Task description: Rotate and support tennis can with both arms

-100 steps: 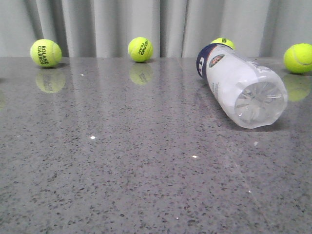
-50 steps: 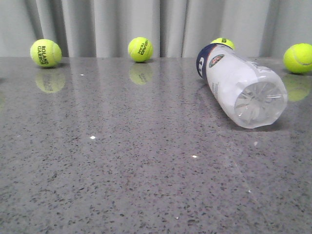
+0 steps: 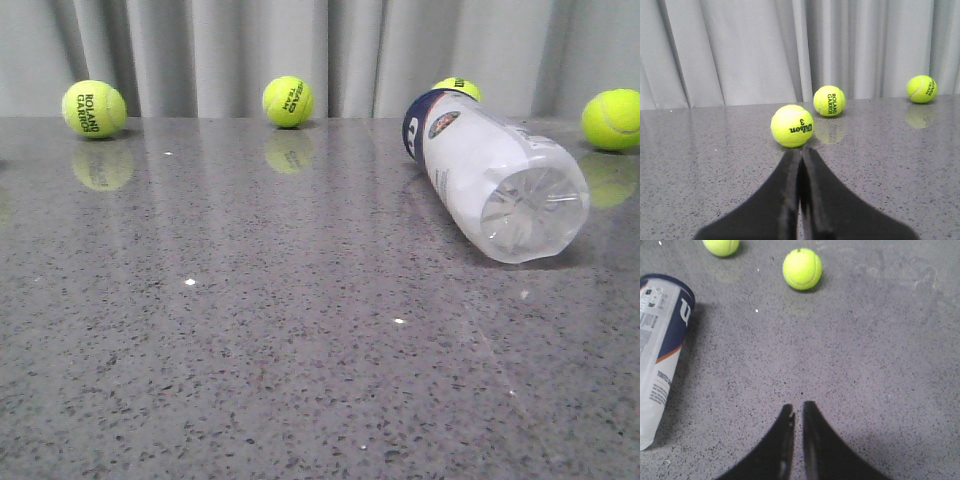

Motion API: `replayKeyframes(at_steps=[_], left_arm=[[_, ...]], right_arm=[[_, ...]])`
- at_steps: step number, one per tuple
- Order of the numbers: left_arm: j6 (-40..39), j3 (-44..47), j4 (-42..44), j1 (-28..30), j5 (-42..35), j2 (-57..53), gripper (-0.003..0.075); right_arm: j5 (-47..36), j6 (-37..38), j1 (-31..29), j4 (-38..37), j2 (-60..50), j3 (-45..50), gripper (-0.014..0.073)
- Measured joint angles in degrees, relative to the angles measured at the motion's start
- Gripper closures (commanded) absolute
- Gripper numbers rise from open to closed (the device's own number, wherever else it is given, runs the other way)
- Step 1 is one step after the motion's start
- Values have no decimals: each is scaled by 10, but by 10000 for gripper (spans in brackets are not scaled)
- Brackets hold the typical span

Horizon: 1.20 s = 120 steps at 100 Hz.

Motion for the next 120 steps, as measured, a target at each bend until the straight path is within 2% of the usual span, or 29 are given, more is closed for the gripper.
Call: replayKeyframes(at_steps=[10,18,32,52,75,120], left_arm=[[0,0,0,0,0,0,740],[0,0,0,0,0,0,740],[0,0,0,0,0,0,740],[0,0,0,0,0,0,740],[0,0,0,0,0,0,740],[0,0,0,0,0,0,740]], right_arm=[[5,0,0,0,17,-10,57],[5,0,0,0,21,-10,-75],[8,-1,0,0,21,-10,-29],[4,-1,0,10,21,-11,-28],[38,-2,4,64,54,-49,-28],[141,2,132,107,278,-230,56]])
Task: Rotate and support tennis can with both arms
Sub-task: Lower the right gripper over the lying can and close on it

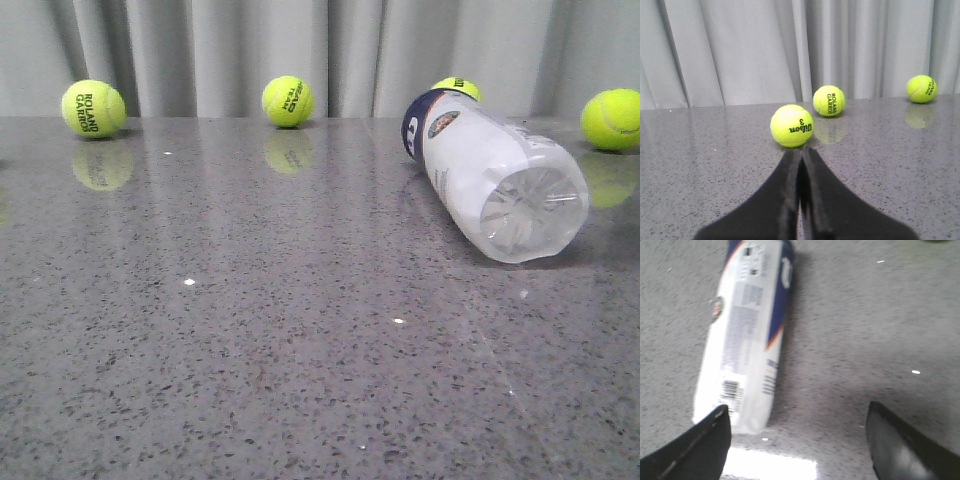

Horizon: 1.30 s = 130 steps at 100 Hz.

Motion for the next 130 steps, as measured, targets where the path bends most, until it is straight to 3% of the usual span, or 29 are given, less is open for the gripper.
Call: replayKeyframes(at_steps=[22,61,130], left_arm=[[0,0,0,0,0,0,740],[0,0,0,0,0,0,740],[0,0,0,0,0,0,740]], right_arm=[[40,9,42,8,133,-92,53],[74,36,46,16,307,-223,51],[83,45,46,39,402,-265,52]])
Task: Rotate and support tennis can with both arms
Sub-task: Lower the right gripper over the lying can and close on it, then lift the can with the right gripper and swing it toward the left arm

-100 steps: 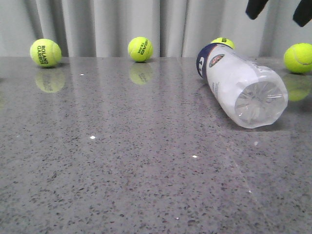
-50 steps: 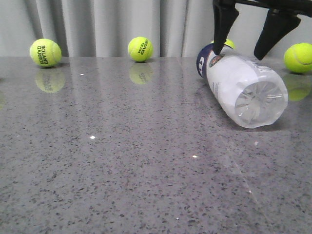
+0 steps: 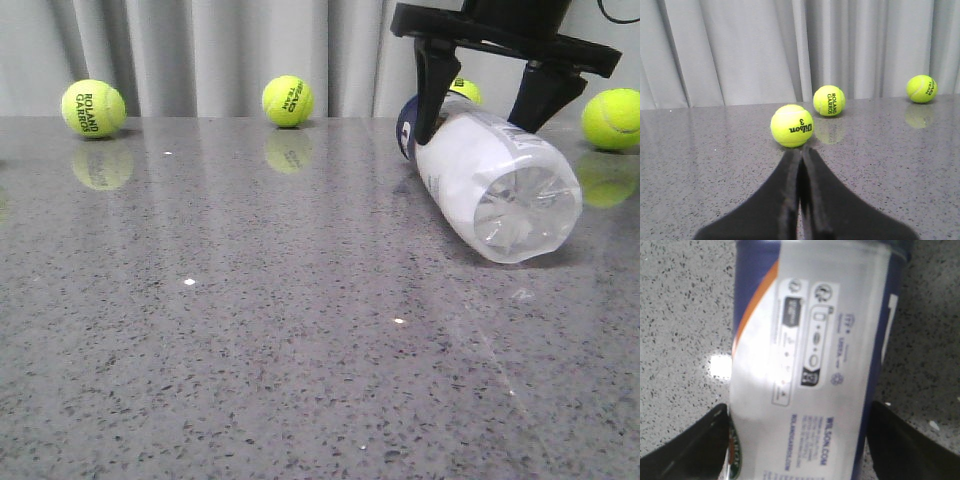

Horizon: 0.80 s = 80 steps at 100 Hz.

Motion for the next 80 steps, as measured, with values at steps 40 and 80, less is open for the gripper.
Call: replayKeyframes(at_steps=[40,80], left_arm=[[0,0,0,0,0,0,740],[0,0,0,0,0,0,740]], right_arm=[[0,0,0,6,8,-4,232],[36,-87,11,-5,31,-78,317]])
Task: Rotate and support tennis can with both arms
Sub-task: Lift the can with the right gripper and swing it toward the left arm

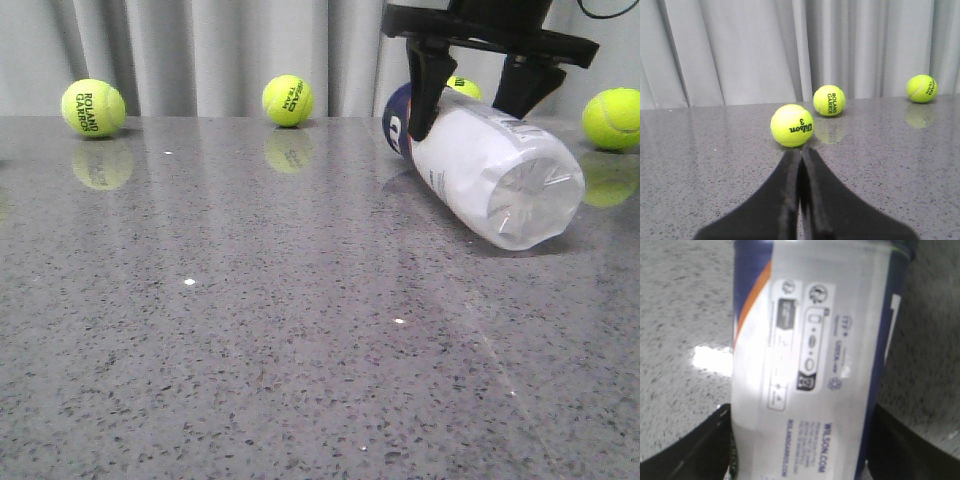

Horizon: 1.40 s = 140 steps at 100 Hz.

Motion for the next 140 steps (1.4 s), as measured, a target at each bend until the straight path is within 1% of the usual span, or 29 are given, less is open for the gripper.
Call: replayKeyframes(at_steps=[9,23,28,42,49,56,63,73,100,119,140], left_arm=[[0,0,0,0,0,0,740],[0,0,0,0,0,0,740],[0,0,0,0,0,0,740],[0,0,0,0,0,0,740],[0,0,0,0,0,0,740],[0,0,0,0,0,0,740],[0,0,0,0,0,0,740],[0,0,0,0,0,0,740],[0,0,0,0,0,0,740],[0,0,0,0,0,0,740],[0,0,0,0,0,0,740]], right_arm=[[16,-79,16,-1,0,-39,317],[20,-235,48,-1,0,-81,317],[22,-307,60,-1,0,-87,317],[26,-478,94,-1,1,-89,317],[27,-548,110,-1,4,-89,317],[27,-599,124,-1,8,-89,317],[27,-633,135,-1,14,-89,317],[27,-656,148,-1,23,-89,317],[27,-676,163,-2,39,-89,317],[27,-721,164,-2,43,-89,316],[27,-729,165,-2,60,-90,316]])
